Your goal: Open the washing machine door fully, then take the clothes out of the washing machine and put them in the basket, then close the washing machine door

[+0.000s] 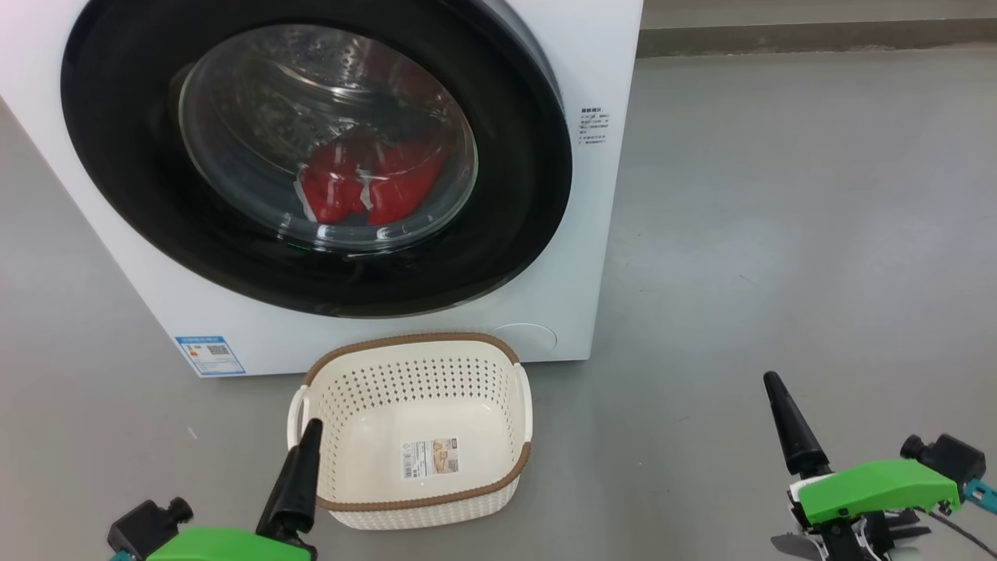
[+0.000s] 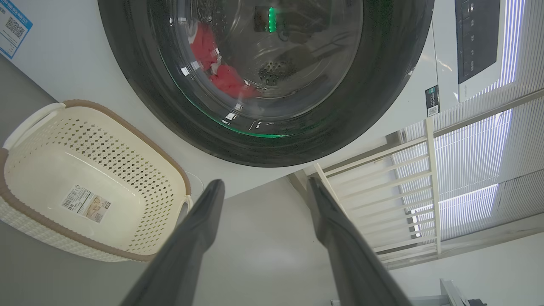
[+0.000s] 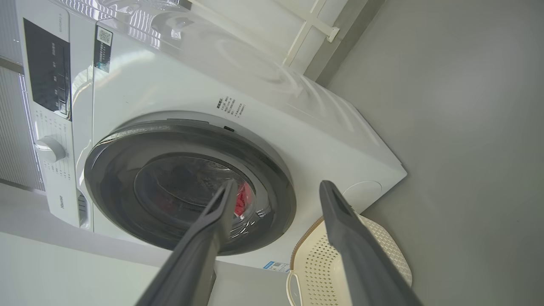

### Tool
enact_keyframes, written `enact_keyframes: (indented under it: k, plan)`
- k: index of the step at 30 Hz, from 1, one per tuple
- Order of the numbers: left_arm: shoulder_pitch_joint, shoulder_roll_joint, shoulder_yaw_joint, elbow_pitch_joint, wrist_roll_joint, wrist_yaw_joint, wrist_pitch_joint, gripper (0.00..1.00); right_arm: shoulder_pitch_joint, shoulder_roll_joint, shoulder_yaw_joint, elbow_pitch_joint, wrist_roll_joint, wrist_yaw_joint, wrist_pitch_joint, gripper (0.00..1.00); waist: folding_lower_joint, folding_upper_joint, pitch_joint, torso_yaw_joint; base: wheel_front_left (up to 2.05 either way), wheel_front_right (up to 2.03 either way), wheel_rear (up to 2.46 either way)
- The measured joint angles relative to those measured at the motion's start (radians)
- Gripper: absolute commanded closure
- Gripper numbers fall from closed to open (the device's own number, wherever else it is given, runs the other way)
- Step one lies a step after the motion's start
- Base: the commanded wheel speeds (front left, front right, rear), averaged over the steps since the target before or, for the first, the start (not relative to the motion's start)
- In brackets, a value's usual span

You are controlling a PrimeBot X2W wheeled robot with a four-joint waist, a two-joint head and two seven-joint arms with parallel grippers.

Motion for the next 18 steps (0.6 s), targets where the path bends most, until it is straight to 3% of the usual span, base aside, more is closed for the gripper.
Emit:
enact_keyframes:
  k: [18]
  plan:
    - [-0.034,0.001,-0.046,-0.017,0.263,0.044,-0.053,0.00,-0.054,-0.002,0.044,-0.007,-0.204,0.000,-0.050,0.00,0.0000,0.0000,-0.003,-0.008,0.00,0.00,0.00]
